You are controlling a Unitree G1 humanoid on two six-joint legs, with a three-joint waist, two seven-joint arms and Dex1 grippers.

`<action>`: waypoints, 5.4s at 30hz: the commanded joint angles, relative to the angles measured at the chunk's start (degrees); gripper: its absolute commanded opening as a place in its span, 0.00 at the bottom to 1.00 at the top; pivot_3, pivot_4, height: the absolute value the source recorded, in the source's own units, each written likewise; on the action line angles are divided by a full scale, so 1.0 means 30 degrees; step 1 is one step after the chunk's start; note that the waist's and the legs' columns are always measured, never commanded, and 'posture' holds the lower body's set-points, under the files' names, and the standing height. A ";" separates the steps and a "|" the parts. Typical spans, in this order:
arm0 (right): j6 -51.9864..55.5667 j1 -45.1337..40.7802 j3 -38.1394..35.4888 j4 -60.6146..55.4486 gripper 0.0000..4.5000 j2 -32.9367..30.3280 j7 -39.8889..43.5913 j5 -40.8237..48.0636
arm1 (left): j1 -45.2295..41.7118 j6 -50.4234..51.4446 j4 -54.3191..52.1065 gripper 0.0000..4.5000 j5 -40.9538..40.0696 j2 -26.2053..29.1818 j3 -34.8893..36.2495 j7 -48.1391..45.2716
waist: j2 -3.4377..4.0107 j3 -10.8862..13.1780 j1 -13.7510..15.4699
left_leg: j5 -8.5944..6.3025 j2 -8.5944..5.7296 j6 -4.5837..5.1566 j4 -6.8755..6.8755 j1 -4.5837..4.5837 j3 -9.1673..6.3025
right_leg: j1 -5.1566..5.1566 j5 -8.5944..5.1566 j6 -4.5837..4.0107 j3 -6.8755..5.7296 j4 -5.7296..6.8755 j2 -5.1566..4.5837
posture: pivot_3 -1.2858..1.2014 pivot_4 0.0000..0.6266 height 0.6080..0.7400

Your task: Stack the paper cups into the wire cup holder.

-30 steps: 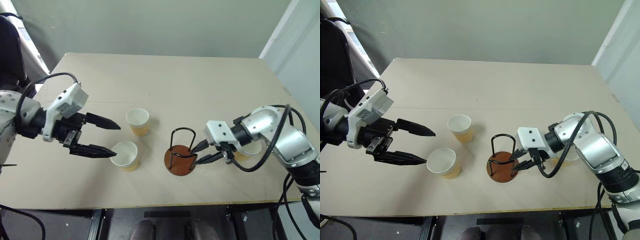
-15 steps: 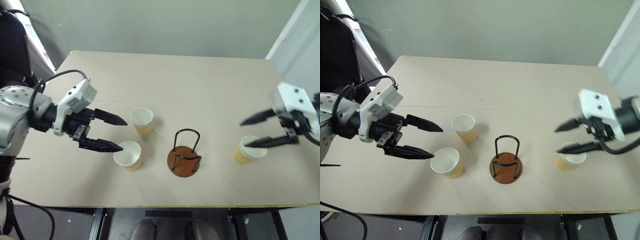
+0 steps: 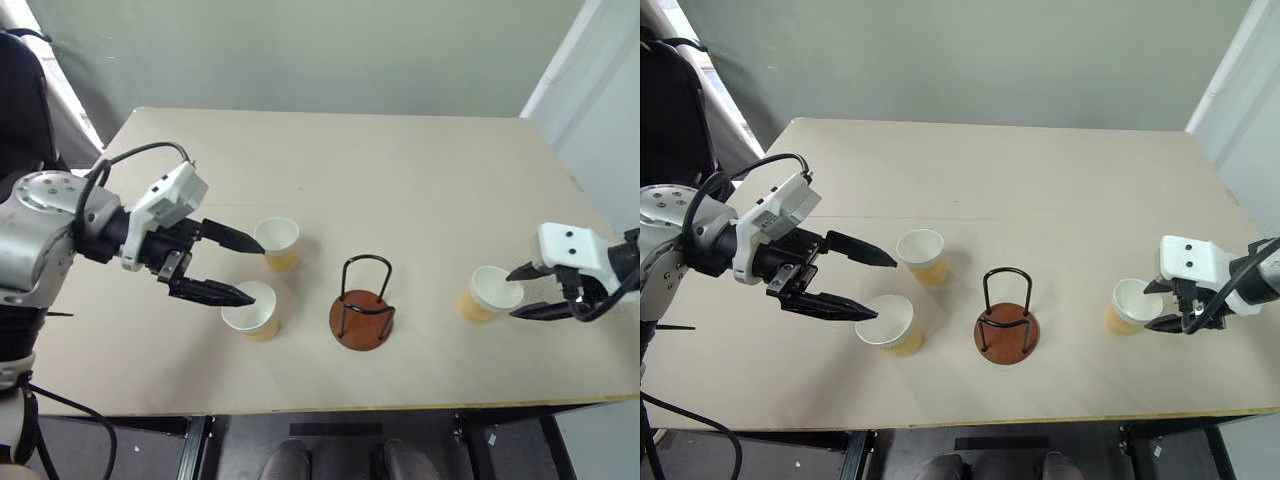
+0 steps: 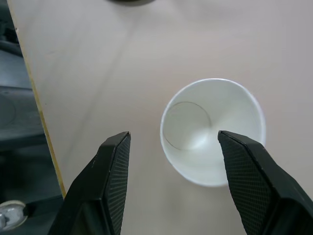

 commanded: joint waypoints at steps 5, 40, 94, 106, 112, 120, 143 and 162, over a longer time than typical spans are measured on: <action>-0.0590 -0.1093 0.1532 0.0379 0.63 0.0764 0.0225 -0.1118 | 0.0416 0.0338 -0.0770 1.00 -0.0453 0.0611 0.1215 -0.0385 | 0.0000 0.0000 0.0020 | 0.0000 0.0001 0.0001 0.0000 -0.0036 -0.0014 | -0.0005 0.0001 0.0001 -0.0015 -0.0003 0.0003 | 0.52 0.24 1.00; 0.0359 -1.3978 0.4289 -0.0258 0.01 0.7440 0.2683 0.2419 | 0.1192 0.0707 -0.1515 1.00 -0.0260 0.0146 0.1604 0.0352 | 0.0004 0.0002 -0.0289 | 0.0023 0.0007 -0.0010 0.0042 -0.0088 -0.0072 | -0.0069 -0.0011 -0.0023 -0.0047 0.0000 0.0038 | 0.52 0.24 1.00; 0.8143 -0.0488 -0.9204 -0.5697 0.99 0.2493 -0.0882 1.1011 | -0.0949 -0.0429 0.1625 1.00 0.7388 0.0483 -0.4003 0.0534 | -0.0020 0.0011 -0.0077 | 0.0073 -0.0001 -0.0060 0.0007 -0.0031 -0.0046 | -0.0039 -0.0002 -0.0044 -0.0016 0.0015 0.0017 | 0.52 0.24 1.00; 0.7543 0.0037 -0.8823 -0.6123 1.00 0.1930 -0.2315 1.2047 | -0.0844 0.1008 0.1022 0.87 0.8373 -0.1119 -0.5030 0.1389 | -0.0024 0.0013 -0.0011 | 0.0068 -0.0005 -0.0053 0.0007 -0.0087 -0.0059 | -0.0065 0.0003 -0.0035 -0.0035 -0.0008 0.0016 | 0.52 0.24 1.00; 0.7227 0.0379 -0.8783 -0.6139 1.00 0.1605 -0.2553 1.2090 | -0.1123 0.0691 0.1375 0.40 0.8793 -0.0860 -0.5007 0.0946 | -0.0026 0.0012 -0.0008 | 0.0068 -0.0006 -0.0053 0.0009 -0.0086 -0.0058 | -0.0066 0.0005 -0.0033 -0.0034 -0.0008 0.0017 | 0.52 0.24 1.00; 0.6812 0.0447 -0.8707 -0.5907 1.00 0.1271 -0.2550 1.2044 | -0.2303 -0.0487 0.1543 0.00 0.8090 -0.0549 -0.4708 -0.0680 | -0.0027 0.0011 0.0041 | 0.0067 -0.0006 -0.0051 0.0010 -0.0088 -0.0062 | -0.0065 0.0005 -0.0031 -0.0036 -0.0012 0.0017 | 0.52 0.24 1.00; 0.6619 0.1474 -0.9766 -0.6012 1.00 -0.0023 -0.2274 1.2246 | -2.1158 -1.4179 1.2956 0.00 -0.2732 -0.8058 -1.8591 -0.0730 | -0.0039 0.0062 0.0362 | -0.0046 -0.0036 0.0101 0.0177 -0.0303 0.0040 | -0.0099 0.0057 0.0190 0.0023 -0.0075 -0.0036 | 0.52 0.24 1.00; 0.8197 0.3751 -1.2759 -0.7897 1.00 0.0254 -0.3710 1.3590 | -2.0348 -1.5727 1.2517 0.00 -0.2545 -1.0585 -2.1286 -0.0730 | -0.0029 0.0067 0.0794 | -0.0089 -0.0140 0.0168 0.0430 -0.0433 0.0003 | -0.0082 0.0098 0.0300 0.0010 -0.0053 -0.0076 | 0.52 0.24 1.00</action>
